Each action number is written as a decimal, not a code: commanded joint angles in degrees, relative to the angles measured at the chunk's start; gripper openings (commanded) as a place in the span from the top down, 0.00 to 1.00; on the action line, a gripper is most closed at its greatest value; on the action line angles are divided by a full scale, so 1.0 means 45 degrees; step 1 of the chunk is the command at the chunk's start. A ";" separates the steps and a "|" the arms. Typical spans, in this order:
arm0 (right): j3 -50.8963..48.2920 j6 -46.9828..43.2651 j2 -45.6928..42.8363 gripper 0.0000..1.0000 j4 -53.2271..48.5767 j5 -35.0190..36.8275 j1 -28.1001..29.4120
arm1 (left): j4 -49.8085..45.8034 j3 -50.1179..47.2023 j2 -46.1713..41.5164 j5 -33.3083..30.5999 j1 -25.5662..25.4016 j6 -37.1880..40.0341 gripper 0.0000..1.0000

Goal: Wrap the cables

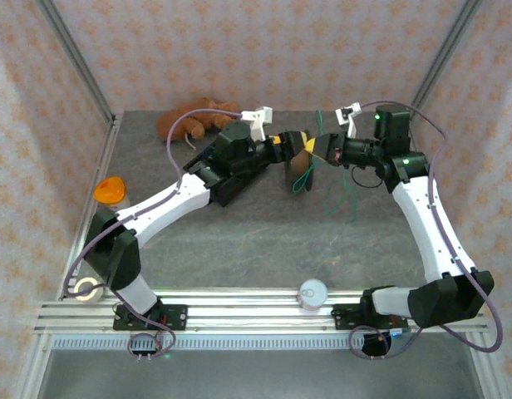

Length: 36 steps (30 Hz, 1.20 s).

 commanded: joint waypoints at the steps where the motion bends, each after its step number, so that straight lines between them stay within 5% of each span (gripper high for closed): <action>1: 0.0439 0.0342 -0.0449 1.00 0.0421 -0.2169 0.0701 | 0.0930 0.0709 0.1149 0.0689 -0.0533 -0.0340 0.17; 11: 0.1130 -0.0358 -0.0436 1.00 -0.1168 -0.1131 0.0497 | 0.3732 -0.1790 0.0743 0.1586 0.0164 -0.2090 0.29; 20: 0.1375 -0.0339 -0.0397 1.00 -0.1335 -0.1404 0.0497 | 0.2919 -0.2226 0.0486 0.2210 0.0378 -0.1804 0.31; 28: 0.1004 0.0123 -0.0484 1.00 -0.0930 -0.1756 0.0494 | 0.3414 -0.1574 0.0984 0.3121 0.0040 -0.2030 0.22; 36: 0.0908 0.0171 -0.0451 1.00 -0.1063 -0.1978 0.0516 | 0.2899 -0.0772 0.1491 0.3296 -0.0077 -0.1845 0.36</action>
